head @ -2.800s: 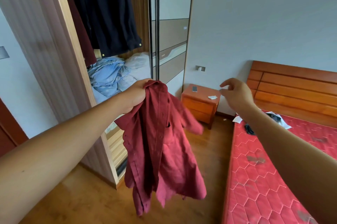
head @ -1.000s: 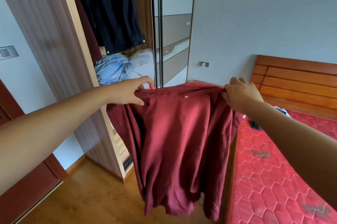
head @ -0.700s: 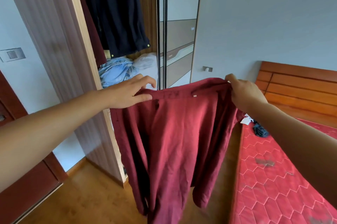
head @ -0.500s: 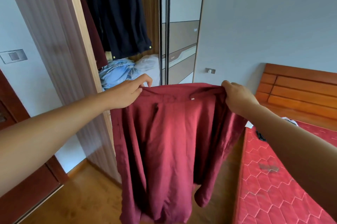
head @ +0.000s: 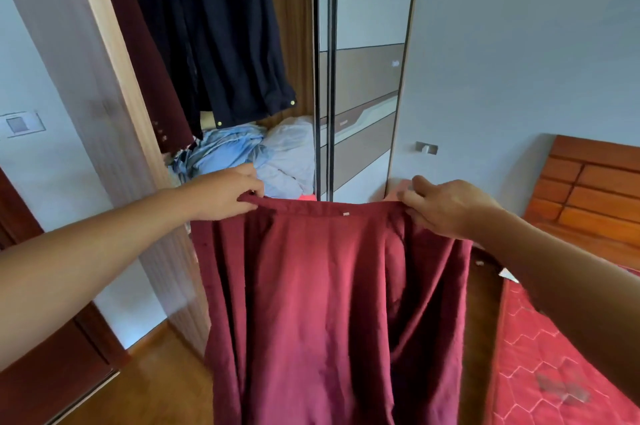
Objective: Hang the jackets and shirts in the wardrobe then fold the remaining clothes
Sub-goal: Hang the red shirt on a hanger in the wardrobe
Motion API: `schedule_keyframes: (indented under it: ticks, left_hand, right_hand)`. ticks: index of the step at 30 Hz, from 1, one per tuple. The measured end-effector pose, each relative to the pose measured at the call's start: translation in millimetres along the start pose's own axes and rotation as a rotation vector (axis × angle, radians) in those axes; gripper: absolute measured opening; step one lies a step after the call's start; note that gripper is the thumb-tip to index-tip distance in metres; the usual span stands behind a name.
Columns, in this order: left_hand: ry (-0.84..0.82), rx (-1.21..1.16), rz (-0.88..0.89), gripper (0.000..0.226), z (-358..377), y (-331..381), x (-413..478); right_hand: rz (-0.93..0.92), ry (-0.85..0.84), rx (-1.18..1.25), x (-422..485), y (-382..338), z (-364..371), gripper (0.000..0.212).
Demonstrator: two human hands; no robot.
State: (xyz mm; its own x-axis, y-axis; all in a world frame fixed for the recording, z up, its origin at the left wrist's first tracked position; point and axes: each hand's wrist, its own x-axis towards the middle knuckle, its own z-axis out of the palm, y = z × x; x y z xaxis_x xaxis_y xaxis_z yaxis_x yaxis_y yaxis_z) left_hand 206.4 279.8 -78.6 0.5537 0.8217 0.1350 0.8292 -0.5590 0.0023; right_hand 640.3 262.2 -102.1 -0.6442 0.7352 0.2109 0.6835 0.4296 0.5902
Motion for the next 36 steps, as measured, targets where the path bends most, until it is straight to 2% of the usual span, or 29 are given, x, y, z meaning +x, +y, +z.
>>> schedule_keyframes:
  ticks: [3, 6, 8, 10, 12, 14, 18, 21, 24, 28, 31, 33, 36]
  left_hand:
    - [0.033, 0.263, -0.103, 0.007, -9, -11, 45]
    - [-0.063, 0.646, -0.314, 0.013, -23, -10, 89]
    - [-0.093, 0.803, -0.42, 0.023, -29, -12, 113]
    - [-0.064, 0.869, -0.475, 0.027, -36, -24, 128]
    - [-0.027, 0.825, -0.524, 0.027, -41, -40, 137]
    - [0.041, 0.692, -0.572, 0.024, -46, -62, 145]
    - [0.27, 0.091, -0.739, 0.029, -55, -99, 159]
    - [0.329, -0.113, -0.772, 0.029, -59, -114, 178]
    - [0.295, -0.207, -0.772, 0.025, -60, -127, 201]
    - [0.157, -0.224, -0.769, 0.005, -53, -157, 229]
    - [0.14, -0.219, -0.748, 0.013, -53, -189, 245]
    - [0.209, -0.209, -0.75, 0.024, -60, -216, 256]
    - [0.32, -0.17, -0.844, 0.039, -76, -260, 270]
  right_hand:
    - [0.058, -0.135, -0.024, 38, 31, 15, 0.032]
    - [0.081, -0.103, 0.009, 83, 58, 15, 0.042]
    - [-0.004, -0.026, 0.005, 112, 75, 14, 0.049]
    - [-0.122, 0.0, -0.002, 135, 92, 11, 0.046]
    - [-0.185, -0.031, -0.014, 155, 112, 14, 0.039]
    - [-0.106, -0.049, 0.023, 173, 132, 21, 0.035]
    - [0.022, 0.004, 0.073, 220, 154, 37, 0.038]
    - [0.089, 0.054, 0.201, 267, 158, 41, 0.039]
    - [0.055, 0.106, 0.204, 317, 156, 45, 0.04]
    - [0.035, 0.15, 0.255, 390, 152, 57, 0.038]
    - [0.01, 0.17, 0.326, 451, 153, 65, 0.04]
    - [0.011, 0.18, 0.372, 496, 159, 64, 0.041]
    - [-0.001, 0.191, 0.408, 562, 168, 61, 0.05]
